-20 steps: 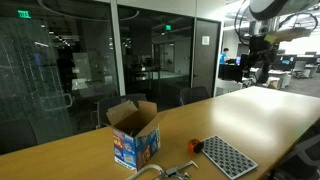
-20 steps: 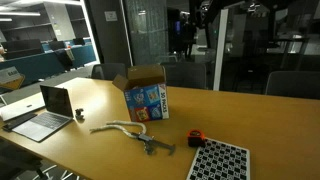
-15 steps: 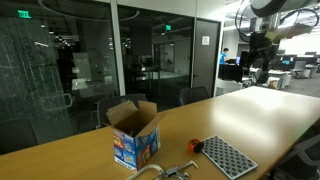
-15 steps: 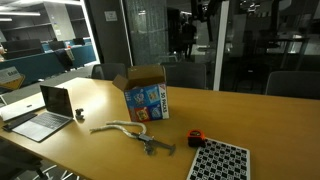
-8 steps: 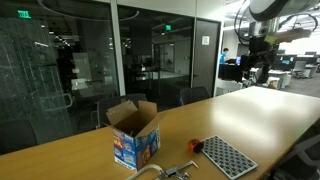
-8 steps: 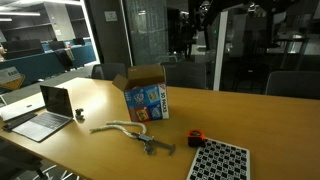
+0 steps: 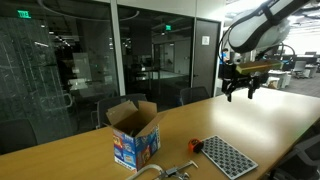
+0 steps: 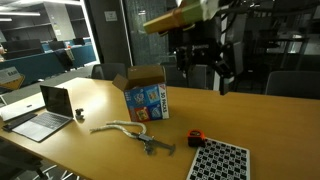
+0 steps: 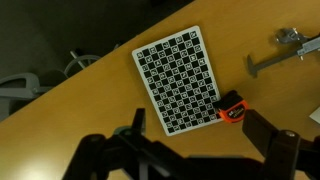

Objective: Put the callipers in the box

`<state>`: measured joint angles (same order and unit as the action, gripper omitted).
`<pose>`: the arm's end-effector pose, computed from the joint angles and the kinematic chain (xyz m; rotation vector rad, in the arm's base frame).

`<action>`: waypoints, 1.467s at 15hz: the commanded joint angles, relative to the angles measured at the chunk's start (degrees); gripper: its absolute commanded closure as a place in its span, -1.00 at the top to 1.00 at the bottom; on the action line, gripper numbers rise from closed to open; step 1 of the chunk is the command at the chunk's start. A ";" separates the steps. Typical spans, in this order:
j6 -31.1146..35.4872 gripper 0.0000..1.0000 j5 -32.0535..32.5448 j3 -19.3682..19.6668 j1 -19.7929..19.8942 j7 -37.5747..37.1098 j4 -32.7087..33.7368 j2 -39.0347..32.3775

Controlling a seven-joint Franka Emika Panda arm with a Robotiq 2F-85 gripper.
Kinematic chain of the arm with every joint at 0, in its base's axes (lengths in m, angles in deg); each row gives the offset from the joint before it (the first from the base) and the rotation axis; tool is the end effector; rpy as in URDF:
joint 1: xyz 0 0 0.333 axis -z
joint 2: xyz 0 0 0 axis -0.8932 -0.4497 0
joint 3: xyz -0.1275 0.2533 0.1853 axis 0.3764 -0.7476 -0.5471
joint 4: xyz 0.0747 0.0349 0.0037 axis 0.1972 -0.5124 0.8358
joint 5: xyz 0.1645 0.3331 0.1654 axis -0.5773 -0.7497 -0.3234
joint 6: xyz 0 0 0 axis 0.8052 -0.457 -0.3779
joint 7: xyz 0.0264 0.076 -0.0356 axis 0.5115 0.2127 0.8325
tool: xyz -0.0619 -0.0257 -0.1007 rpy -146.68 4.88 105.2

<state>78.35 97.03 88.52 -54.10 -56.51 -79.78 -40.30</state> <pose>0.4430 -0.0959 0.4208 2.9205 -0.5951 0.0180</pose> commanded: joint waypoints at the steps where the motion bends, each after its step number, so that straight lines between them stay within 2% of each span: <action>1: 3.93 1.00 -1.75 -3.55 -1.43 -15.62 6.83 -11.49; 4: 4.95 1.00 -3.55 -5.11 -4.75 -28.65 13.29 -20.18; 7: 5.36 1.00 -7.34 -4.91 -9.01 -39.12 18.50 -26.96; 12: 8.52 1.00 -15.13 -4.78 -14.76 -53.64 21.14 -33.64; 18: 20.83 1.00 -24.51 -5.21 -20.02 -67.86 21.94 -42.33; 22: 28.31 1.00 -28.25 -5.22 -21.27 -73.44 21.70 -48.35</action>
<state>102.08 71.58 83.15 -74.30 -126.22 -60.01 -83.89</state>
